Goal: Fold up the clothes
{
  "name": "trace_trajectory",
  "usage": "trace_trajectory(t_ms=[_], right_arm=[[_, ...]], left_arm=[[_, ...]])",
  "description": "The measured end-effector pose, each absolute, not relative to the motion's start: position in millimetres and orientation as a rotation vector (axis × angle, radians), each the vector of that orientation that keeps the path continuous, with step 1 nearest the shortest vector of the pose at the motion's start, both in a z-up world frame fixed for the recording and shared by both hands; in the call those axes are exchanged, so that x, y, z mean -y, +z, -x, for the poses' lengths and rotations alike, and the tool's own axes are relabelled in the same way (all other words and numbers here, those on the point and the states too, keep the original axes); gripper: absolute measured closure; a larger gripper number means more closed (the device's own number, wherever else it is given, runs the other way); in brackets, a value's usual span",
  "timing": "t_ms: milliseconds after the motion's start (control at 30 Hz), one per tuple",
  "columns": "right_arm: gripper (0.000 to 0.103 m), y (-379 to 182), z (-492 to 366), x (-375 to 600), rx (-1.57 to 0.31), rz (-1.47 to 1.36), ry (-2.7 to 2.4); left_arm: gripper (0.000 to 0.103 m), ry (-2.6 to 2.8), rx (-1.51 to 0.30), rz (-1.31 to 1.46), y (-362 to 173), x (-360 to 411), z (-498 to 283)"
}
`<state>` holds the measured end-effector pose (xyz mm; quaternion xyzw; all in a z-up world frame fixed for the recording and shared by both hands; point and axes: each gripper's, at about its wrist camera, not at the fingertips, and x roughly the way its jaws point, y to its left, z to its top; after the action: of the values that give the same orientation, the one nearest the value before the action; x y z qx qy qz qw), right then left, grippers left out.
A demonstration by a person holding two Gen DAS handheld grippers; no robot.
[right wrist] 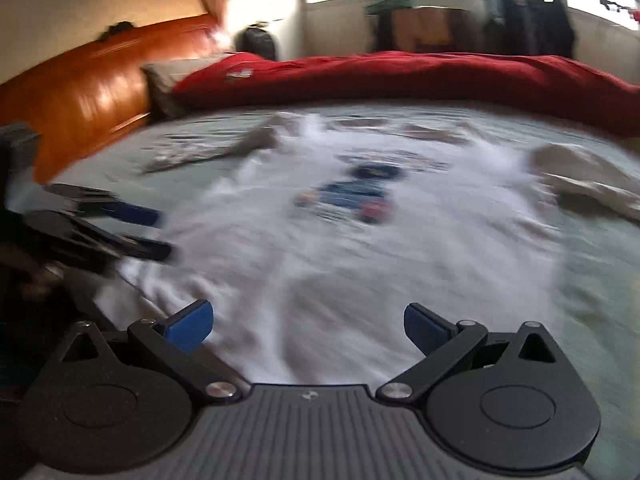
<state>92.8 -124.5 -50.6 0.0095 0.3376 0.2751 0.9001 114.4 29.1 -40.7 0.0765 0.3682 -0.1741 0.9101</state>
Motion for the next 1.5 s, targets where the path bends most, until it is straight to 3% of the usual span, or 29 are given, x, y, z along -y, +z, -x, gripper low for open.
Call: trace_trajectory(t_ms=[200, 467, 667, 833, 1167, 1500], right_arm=[[0.0, -80.5, -77.0, 124.0, -0.791, 0.076, 0.488], [0.0, -74.0, -41.2, 180.1, -0.776, -0.108, 0.354], [0.0, -50.9, -70.1, 119.6, -0.681, -0.09, 0.598], [0.0, -69.5, -107.4, 80.6, -0.749, -0.095, 0.731], [0.0, -73.3, -78.6, 179.2, -0.757, -0.188, 0.454], [0.0, -82.1, -83.6, 175.2, -0.753, -0.085, 0.335]], left_arm=[[0.027, -0.272, -0.803, -0.07, -60.6, -48.7, -108.6], [0.022, -0.235, -0.806, -0.04, -60.7, -49.4, -106.1], [0.021, -0.228, -0.812, -0.029, -61.1, -51.0, -105.8], [0.021, -0.226, -0.819, -0.012, -60.4, -53.8, -105.5], [0.02, -0.238, -0.822, -0.008, -58.3, -57.1, -101.5], [0.02, -0.246, -0.827, -0.015, -55.5, -58.8, -96.2]])
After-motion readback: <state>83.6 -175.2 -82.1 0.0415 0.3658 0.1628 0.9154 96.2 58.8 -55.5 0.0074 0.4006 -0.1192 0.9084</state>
